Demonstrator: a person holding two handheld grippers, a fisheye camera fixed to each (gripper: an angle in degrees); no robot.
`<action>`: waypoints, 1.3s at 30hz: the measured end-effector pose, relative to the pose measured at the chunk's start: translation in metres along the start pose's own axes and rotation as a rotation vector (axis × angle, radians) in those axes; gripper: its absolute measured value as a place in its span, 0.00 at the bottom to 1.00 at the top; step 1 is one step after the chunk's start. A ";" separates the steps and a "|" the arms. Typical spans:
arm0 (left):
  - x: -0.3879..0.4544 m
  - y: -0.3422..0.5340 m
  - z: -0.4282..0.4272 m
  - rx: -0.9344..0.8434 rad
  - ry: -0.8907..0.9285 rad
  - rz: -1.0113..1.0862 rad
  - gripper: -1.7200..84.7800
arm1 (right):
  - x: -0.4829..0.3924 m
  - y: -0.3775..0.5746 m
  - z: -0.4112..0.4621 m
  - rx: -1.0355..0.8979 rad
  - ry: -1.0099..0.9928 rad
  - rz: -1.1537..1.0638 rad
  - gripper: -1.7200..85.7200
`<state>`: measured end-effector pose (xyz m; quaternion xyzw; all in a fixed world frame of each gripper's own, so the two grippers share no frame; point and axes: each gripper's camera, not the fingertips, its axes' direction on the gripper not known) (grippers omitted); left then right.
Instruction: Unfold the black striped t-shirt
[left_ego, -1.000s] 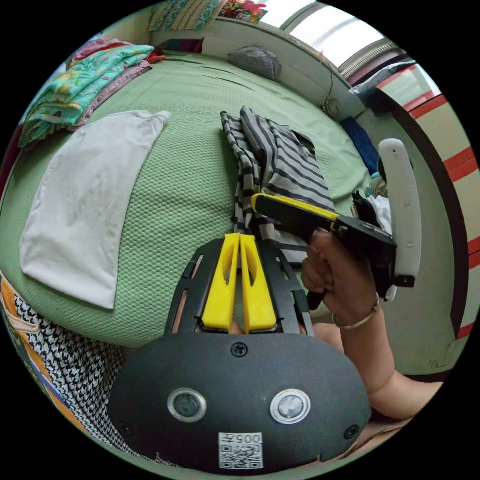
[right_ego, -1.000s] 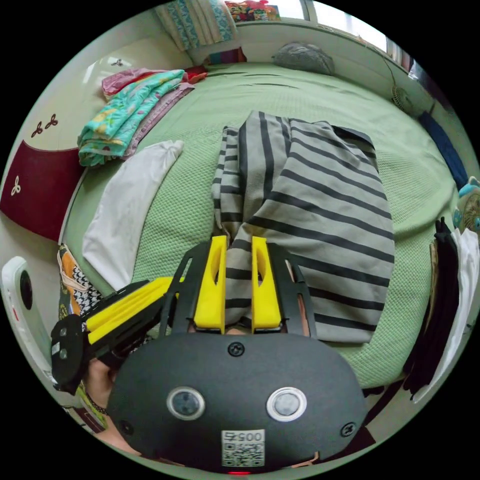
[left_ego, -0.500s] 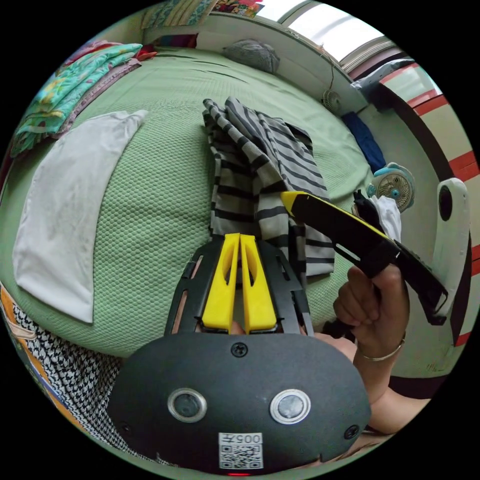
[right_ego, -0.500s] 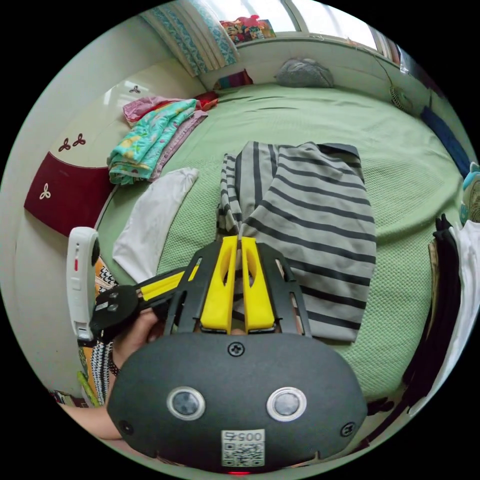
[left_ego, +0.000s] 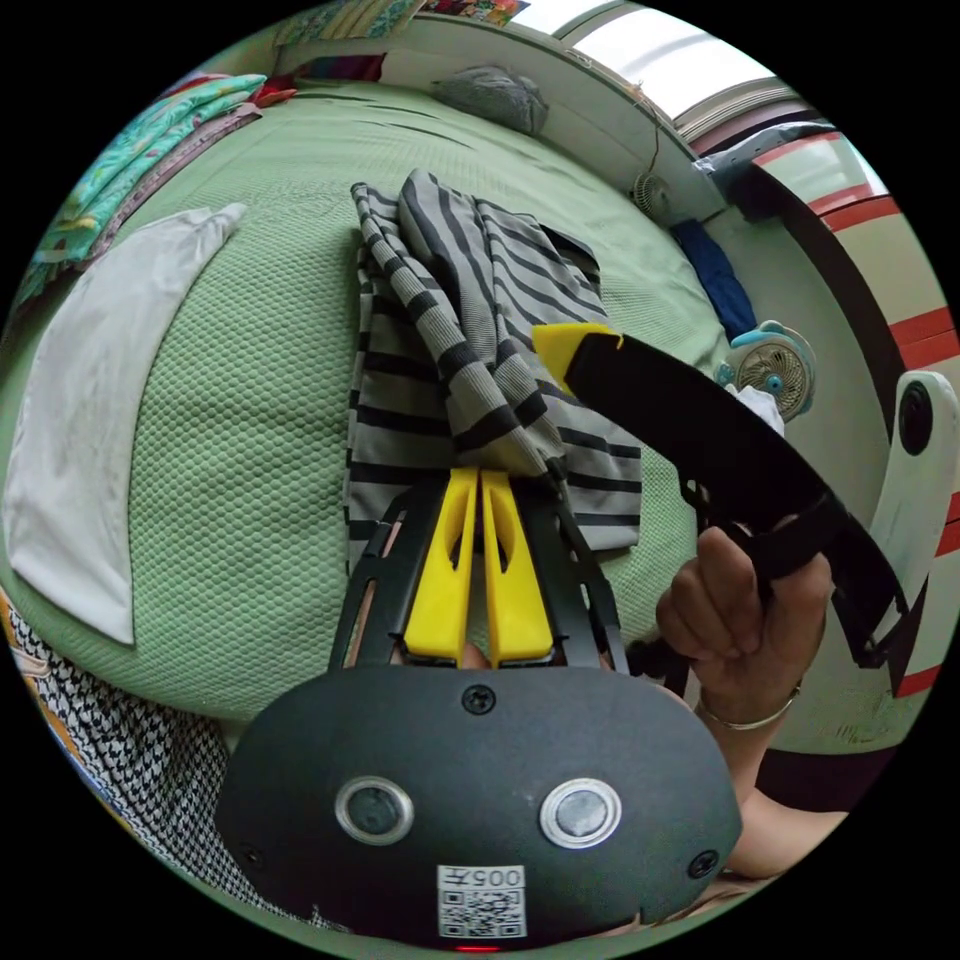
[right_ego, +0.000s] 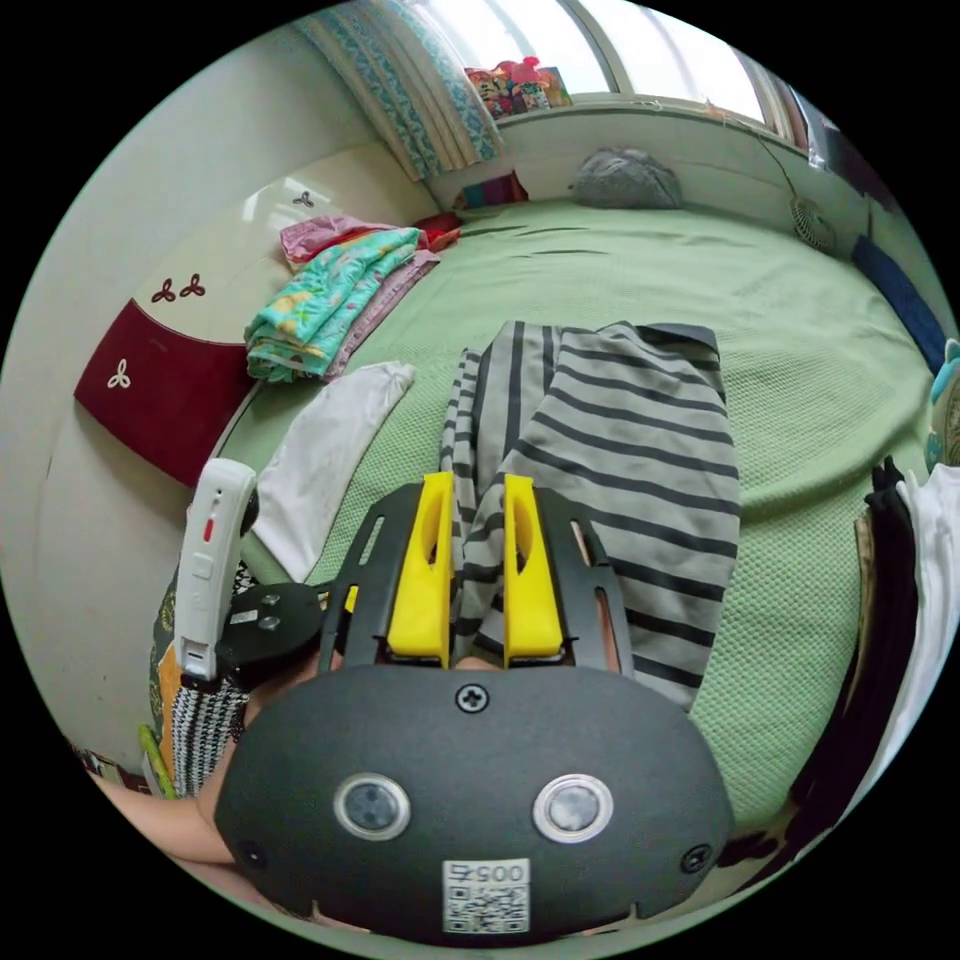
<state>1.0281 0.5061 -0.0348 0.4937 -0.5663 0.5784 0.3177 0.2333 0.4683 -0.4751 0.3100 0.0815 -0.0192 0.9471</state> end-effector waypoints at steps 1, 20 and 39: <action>0.001 0.000 0.001 -0.001 -0.002 0.002 0.01 | -0.001 0.000 0.002 -0.003 -0.005 -0.001 0.12; 0.011 0.009 0.010 -0.023 -0.030 0.060 0.03 | -0.033 -0.006 0.054 -0.139 0.228 -0.075 0.16; 0.007 0.022 0.003 0.148 -0.041 -0.078 0.19 | 0.045 0.009 -0.018 0.008 0.166 0.133 0.01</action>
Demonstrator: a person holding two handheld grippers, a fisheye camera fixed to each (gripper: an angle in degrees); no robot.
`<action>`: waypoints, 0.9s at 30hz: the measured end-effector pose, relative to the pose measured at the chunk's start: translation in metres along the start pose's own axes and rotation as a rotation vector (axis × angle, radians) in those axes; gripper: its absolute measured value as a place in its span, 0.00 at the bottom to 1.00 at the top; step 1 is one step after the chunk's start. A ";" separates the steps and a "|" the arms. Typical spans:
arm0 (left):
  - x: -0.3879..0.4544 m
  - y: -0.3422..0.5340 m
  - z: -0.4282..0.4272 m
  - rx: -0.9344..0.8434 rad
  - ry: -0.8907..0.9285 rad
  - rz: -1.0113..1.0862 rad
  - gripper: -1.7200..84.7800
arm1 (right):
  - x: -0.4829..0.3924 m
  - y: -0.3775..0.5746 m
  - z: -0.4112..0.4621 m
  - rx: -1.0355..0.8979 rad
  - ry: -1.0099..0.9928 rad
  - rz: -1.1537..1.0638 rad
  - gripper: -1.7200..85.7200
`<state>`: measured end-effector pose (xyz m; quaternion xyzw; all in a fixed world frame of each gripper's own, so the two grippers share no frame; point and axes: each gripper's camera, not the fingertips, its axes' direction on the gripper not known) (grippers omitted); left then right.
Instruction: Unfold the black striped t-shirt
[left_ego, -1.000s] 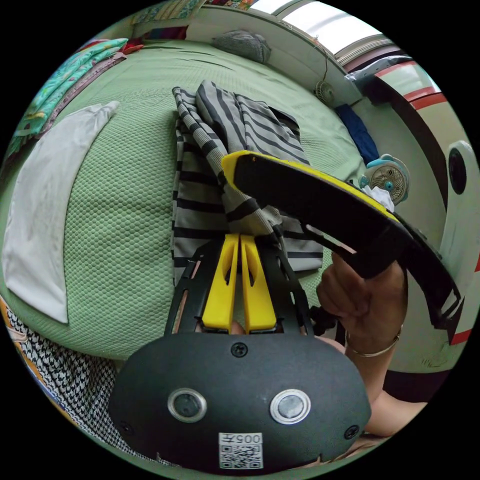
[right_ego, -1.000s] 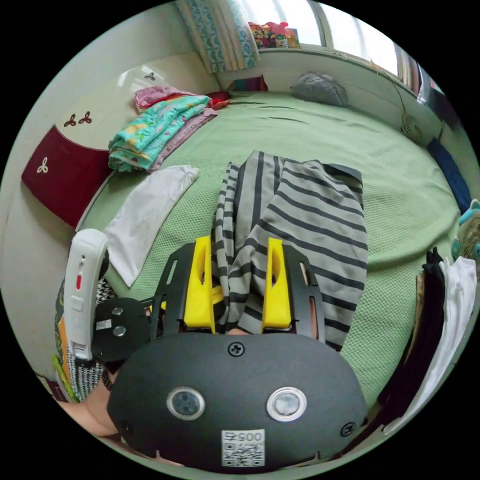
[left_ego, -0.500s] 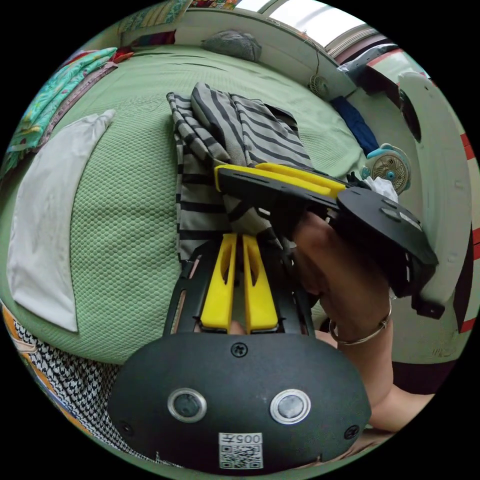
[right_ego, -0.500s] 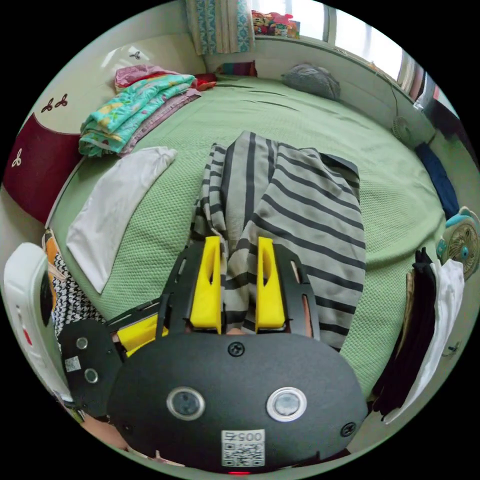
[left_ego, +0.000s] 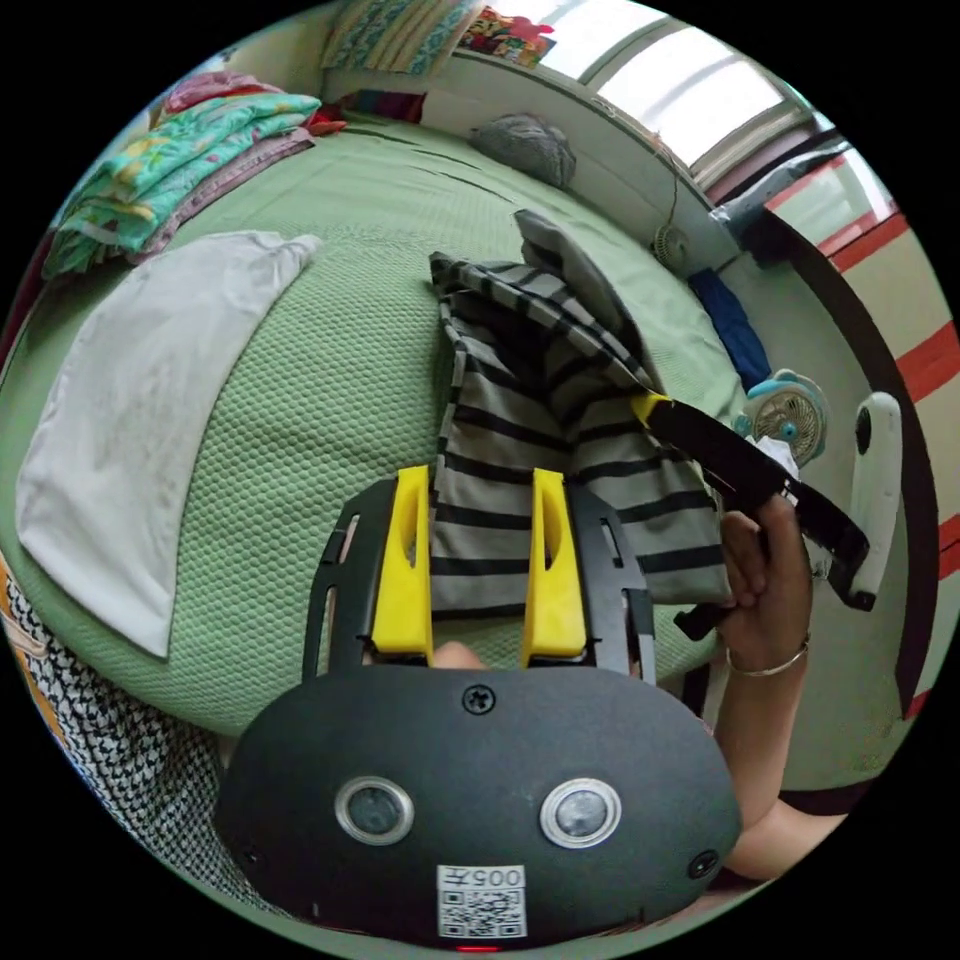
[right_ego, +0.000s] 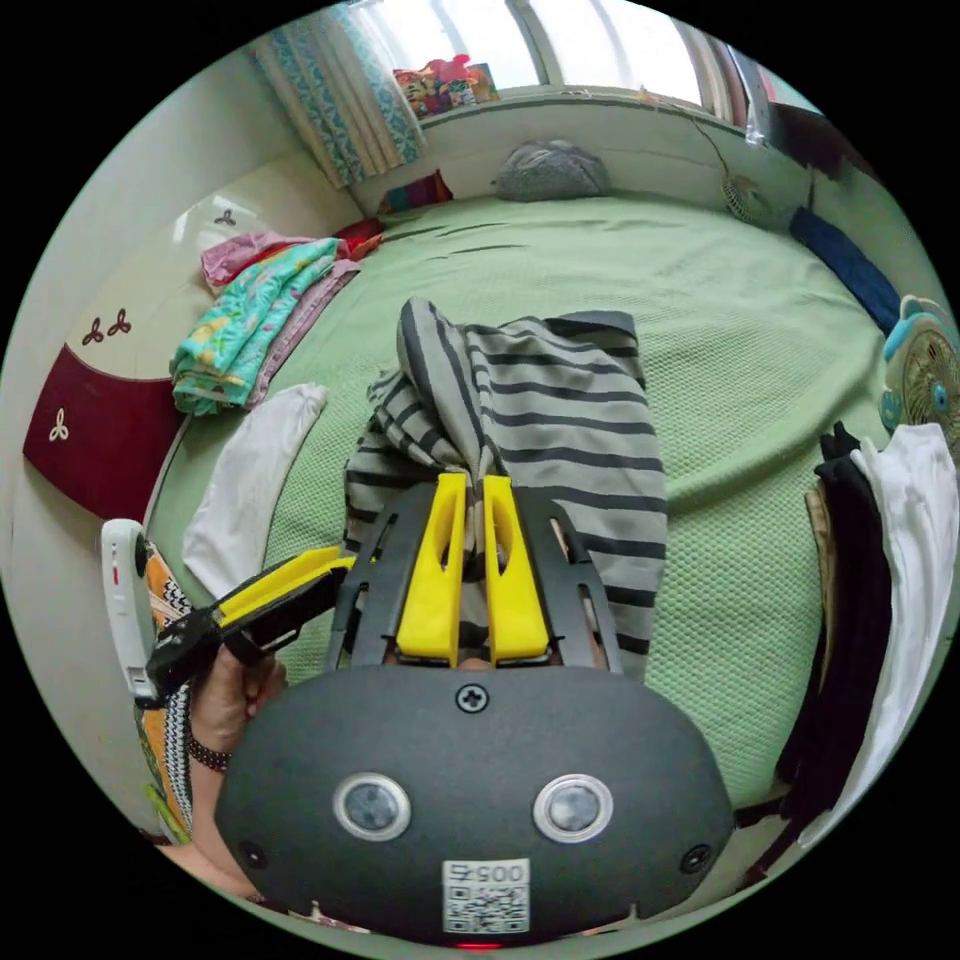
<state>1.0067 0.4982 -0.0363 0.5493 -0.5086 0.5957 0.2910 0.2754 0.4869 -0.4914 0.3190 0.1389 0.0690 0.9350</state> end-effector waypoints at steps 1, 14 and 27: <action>0.003 0.000 0.004 0.001 -0.011 -0.007 0.20 | 0.007 0.001 -0.002 -0.006 -0.003 0.005 0.01; 0.038 0.013 0.030 -0.013 -0.172 -0.021 0.18 | 0.061 0.018 -0.022 -0.030 -0.011 0.024 0.01; 0.086 0.033 0.036 -0.105 -0.330 0.129 0.09 | 0.068 0.029 -0.036 -0.041 0.032 -0.010 0.01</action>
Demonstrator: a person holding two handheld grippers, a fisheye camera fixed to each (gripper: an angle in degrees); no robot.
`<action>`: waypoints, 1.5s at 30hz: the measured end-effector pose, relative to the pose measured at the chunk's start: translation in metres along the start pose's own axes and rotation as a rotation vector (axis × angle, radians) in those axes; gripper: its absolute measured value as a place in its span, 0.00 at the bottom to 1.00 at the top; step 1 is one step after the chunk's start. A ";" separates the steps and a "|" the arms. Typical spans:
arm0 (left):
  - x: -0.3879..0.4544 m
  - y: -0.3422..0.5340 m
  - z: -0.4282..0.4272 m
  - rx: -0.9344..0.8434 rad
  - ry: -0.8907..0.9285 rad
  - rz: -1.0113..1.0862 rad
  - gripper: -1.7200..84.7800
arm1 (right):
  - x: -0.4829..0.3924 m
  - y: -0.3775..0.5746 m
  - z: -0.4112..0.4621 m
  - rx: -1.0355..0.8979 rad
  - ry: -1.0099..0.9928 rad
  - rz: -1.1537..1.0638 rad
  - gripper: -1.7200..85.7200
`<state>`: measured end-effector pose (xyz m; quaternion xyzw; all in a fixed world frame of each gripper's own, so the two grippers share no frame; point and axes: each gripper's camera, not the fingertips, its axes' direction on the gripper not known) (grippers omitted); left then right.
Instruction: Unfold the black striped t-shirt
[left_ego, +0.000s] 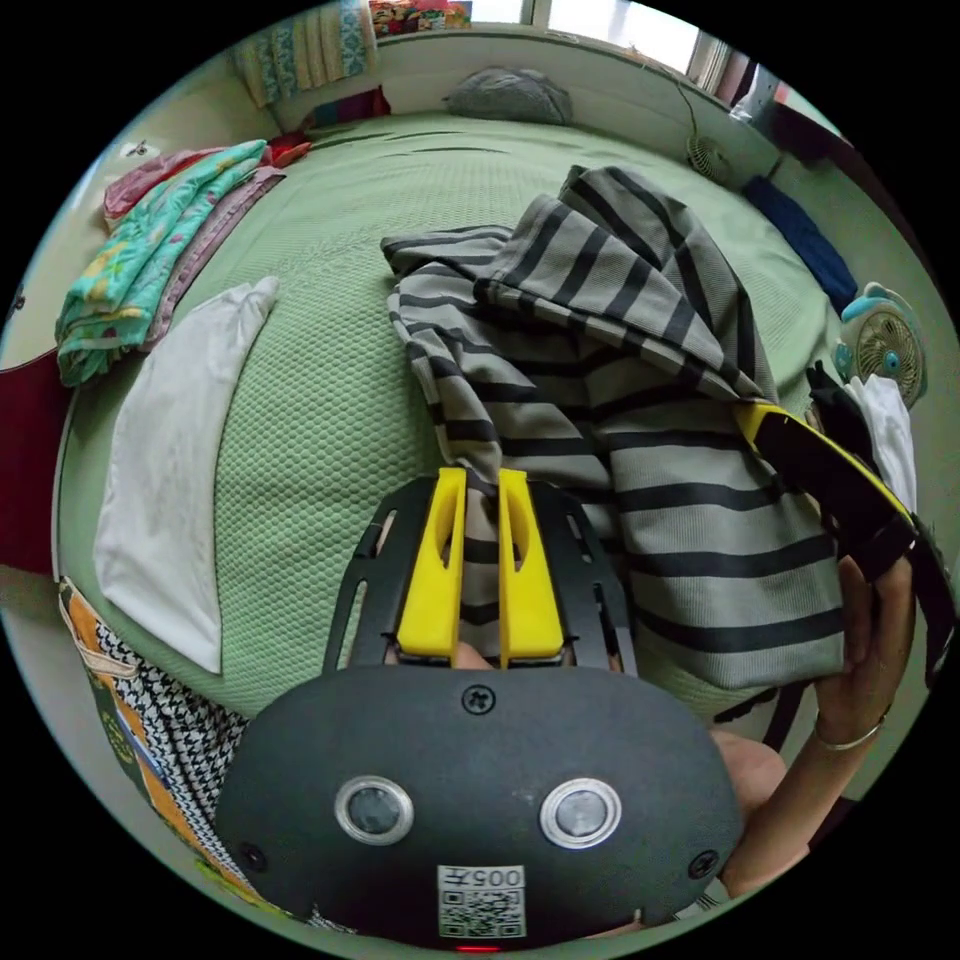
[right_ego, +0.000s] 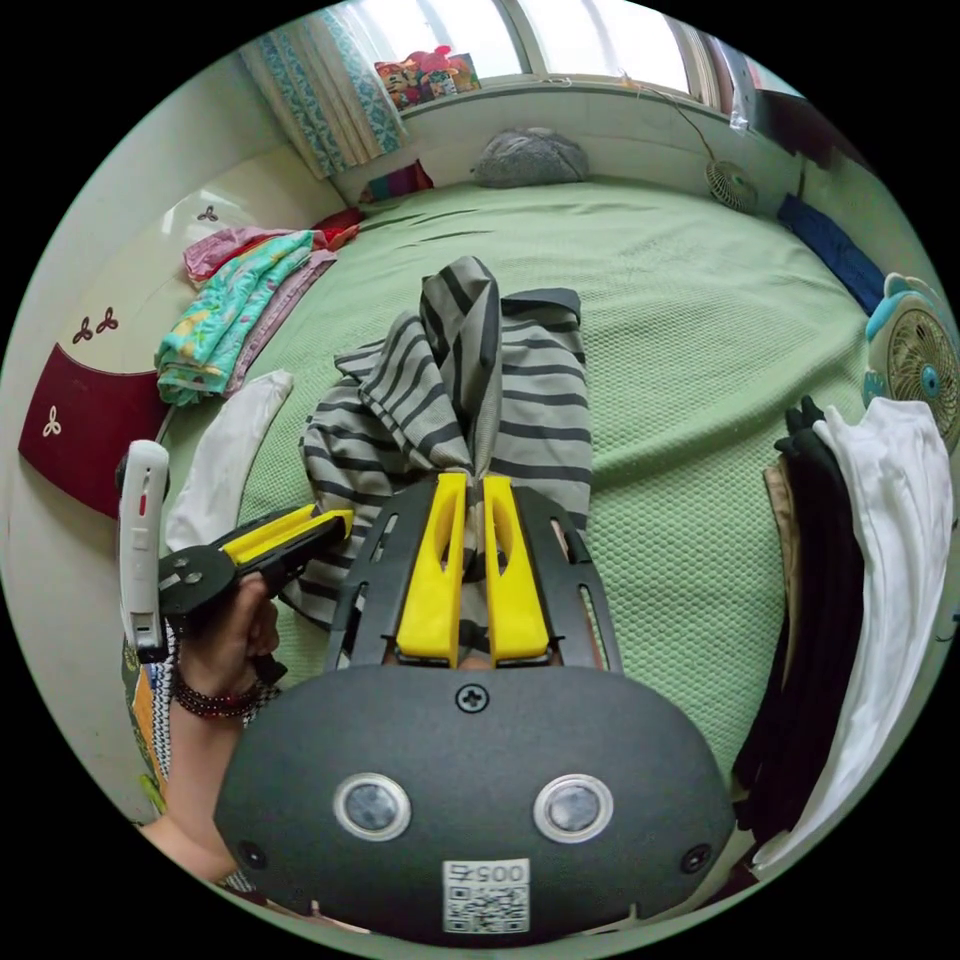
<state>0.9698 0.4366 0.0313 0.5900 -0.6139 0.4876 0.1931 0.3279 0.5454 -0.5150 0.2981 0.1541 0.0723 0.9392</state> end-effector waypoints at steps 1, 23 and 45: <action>-0.003 0.003 -0.003 0.005 0.034 -0.017 0.08 | 0.001 0.001 -0.002 0.001 0.000 -0.001 0.01; -0.089 0.102 -0.076 0.270 -0.034 -0.271 0.07 | 0.035 0.025 -0.044 0.114 0.129 0.069 0.01; -0.127 0.202 -0.065 0.141 -0.062 -0.301 0.09 | 0.139 0.127 -0.085 0.080 0.071 0.222 0.09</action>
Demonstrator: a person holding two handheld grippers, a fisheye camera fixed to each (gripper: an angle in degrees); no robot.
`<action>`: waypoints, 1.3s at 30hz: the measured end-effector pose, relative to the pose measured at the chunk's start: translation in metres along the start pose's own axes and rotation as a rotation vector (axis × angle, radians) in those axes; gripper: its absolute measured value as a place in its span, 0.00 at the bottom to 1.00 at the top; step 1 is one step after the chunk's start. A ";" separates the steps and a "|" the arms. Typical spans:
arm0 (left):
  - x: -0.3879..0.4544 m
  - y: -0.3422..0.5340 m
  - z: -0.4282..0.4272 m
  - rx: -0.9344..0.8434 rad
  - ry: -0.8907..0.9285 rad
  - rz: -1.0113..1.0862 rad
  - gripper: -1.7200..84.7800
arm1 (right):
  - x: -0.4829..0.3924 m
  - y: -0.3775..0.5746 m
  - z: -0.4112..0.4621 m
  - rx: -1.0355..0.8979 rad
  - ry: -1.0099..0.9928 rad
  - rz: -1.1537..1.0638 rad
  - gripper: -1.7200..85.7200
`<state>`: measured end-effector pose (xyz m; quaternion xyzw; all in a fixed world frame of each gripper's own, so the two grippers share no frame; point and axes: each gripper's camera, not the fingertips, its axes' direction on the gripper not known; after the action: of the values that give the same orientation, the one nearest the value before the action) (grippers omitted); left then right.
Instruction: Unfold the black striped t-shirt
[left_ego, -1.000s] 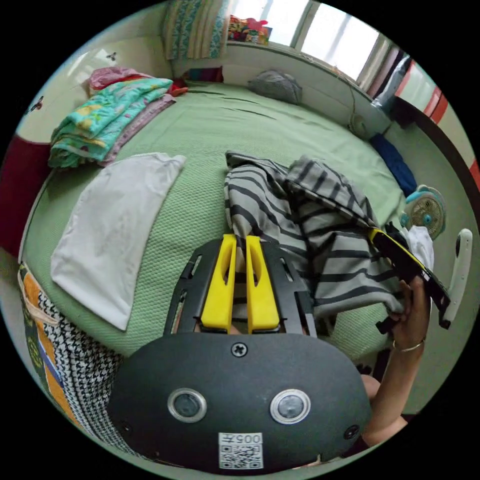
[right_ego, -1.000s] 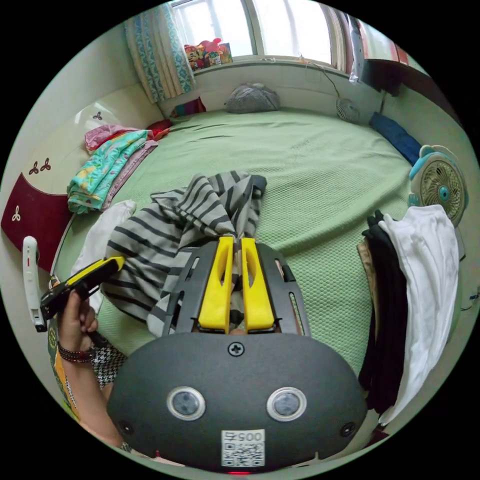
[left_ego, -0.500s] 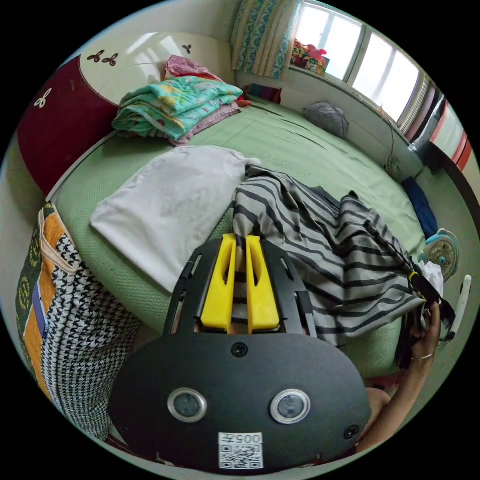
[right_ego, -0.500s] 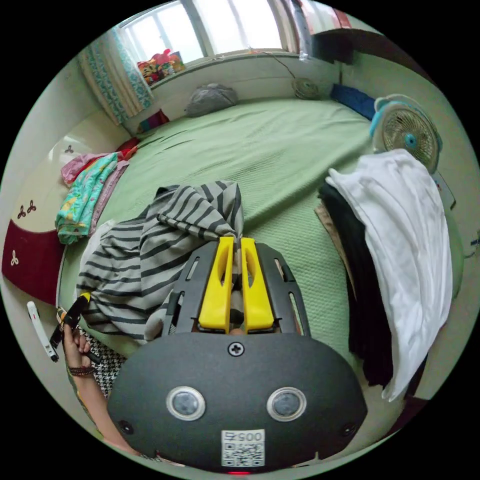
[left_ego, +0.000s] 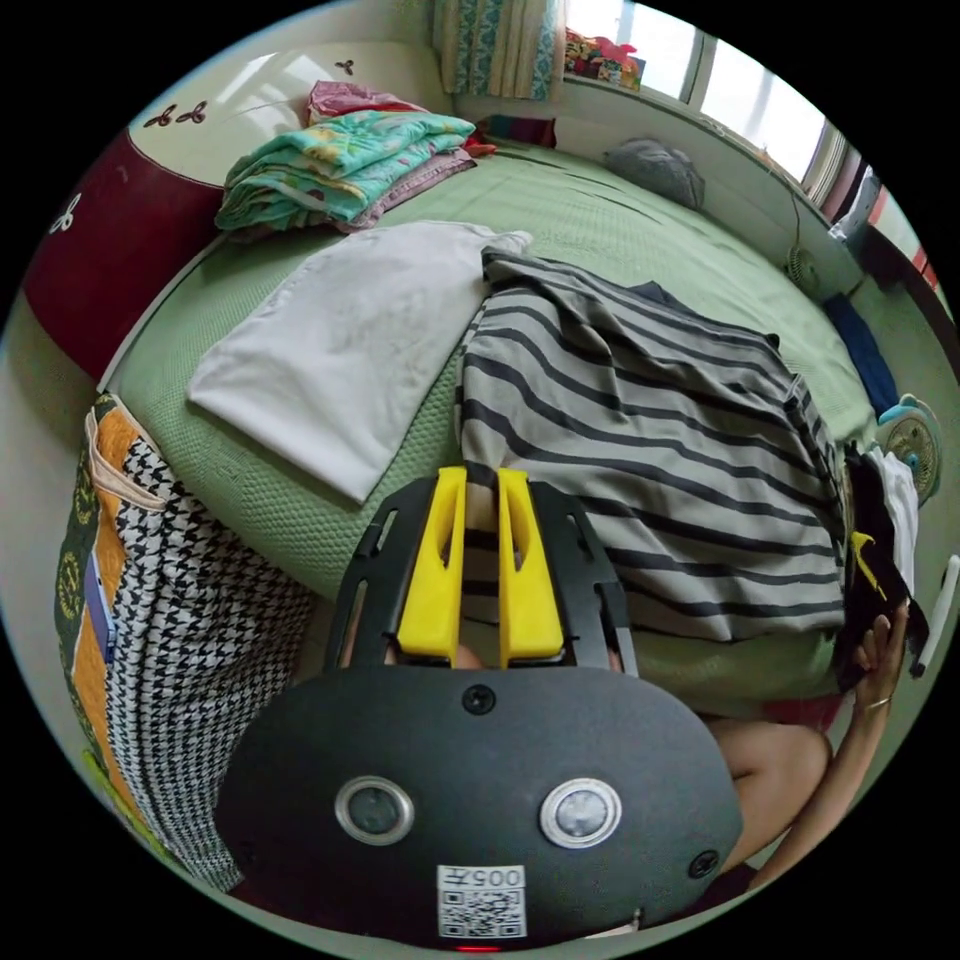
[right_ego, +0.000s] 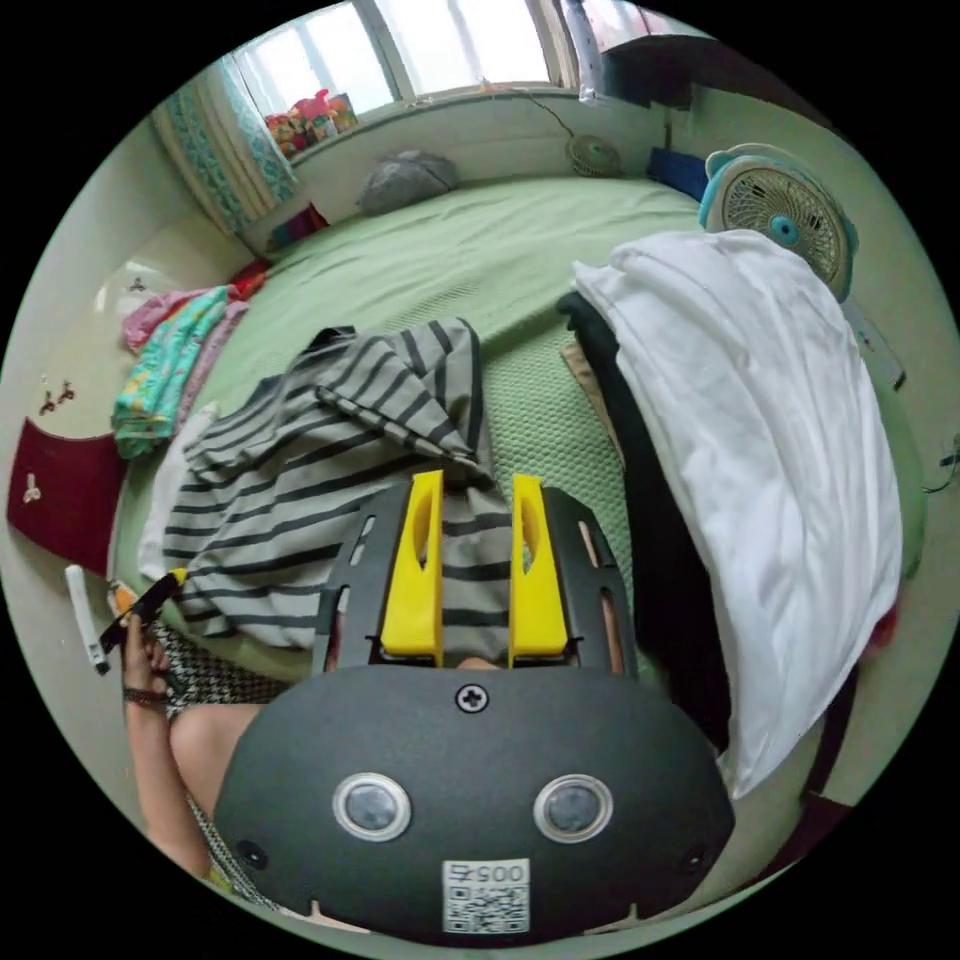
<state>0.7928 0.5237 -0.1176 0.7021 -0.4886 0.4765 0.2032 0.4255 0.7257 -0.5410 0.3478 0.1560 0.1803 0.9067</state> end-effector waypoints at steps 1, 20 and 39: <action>-0.006 0.001 -0.001 -0.001 0.019 0.000 0.09 | 0.005 0.008 -0.007 0.008 -0.031 0.007 0.09; -0.065 0.045 -0.036 -0.057 0.112 0.115 0.05 | 0.029 0.057 0.005 -0.127 0.083 0.046 0.10; -0.060 0.037 0.003 -0.186 0.056 0.256 0.04 | -0.014 0.070 0.025 -0.179 0.322 -0.254 0.00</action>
<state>0.7571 0.5345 -0.1775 0.5987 -0.6102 0.4707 0.2183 0.4077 0.7541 -0.4730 0.2102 0.3247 0.1308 0.9128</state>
